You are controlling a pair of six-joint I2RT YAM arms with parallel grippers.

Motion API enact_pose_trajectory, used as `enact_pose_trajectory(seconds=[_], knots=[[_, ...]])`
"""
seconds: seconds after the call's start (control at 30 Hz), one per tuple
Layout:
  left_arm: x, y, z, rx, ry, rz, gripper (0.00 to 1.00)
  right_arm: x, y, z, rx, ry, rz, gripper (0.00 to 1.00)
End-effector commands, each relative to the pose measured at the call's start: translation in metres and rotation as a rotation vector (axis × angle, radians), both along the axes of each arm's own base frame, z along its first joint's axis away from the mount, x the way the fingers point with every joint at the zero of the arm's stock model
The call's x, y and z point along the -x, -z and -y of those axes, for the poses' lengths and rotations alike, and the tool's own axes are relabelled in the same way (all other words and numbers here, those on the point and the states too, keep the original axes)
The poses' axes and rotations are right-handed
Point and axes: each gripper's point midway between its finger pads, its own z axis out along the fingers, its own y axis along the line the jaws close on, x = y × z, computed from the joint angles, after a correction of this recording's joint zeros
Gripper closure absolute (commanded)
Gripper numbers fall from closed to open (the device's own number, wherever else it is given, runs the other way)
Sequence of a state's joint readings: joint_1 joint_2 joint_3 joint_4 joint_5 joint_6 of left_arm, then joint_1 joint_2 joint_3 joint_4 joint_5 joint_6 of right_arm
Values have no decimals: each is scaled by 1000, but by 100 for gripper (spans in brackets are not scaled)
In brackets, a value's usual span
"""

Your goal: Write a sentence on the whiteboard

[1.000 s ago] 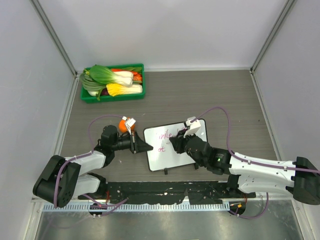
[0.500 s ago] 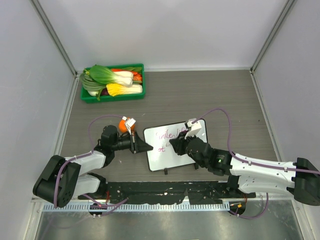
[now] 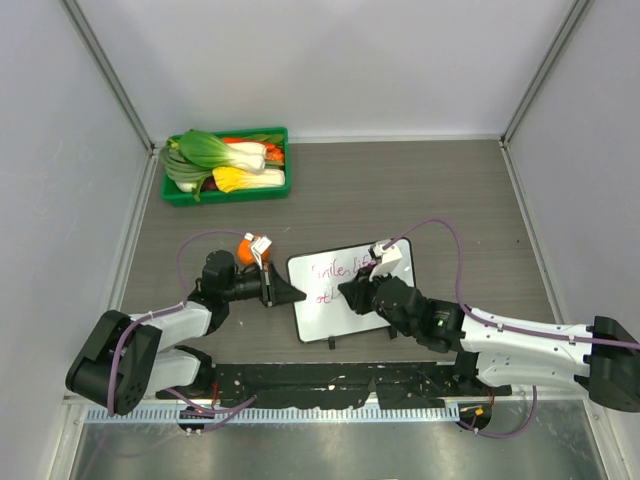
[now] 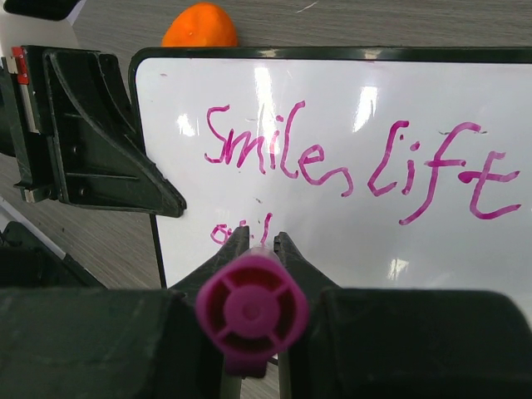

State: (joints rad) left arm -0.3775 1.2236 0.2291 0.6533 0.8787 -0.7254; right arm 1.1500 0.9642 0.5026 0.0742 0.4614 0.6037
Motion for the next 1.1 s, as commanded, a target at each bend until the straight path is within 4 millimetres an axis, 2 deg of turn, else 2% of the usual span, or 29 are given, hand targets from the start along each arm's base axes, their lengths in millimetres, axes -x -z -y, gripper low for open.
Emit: enact_pose_trajectory(seconds=[0.0,0.33,0.7,1.07], knots=[[-17,20,-10,-93,-98,30,100,2,11,9,34,12,-21,99],[-17,20,-10,-92,-97,28,100,0,10,5,31,11,-13,99],[-16,19,-11,-93,-101,34,100,-12,-16,11,-6,72,49,99],[-16,19,-11,-93,-101,36,100,-15,-18,12,-14,100,58,99]])
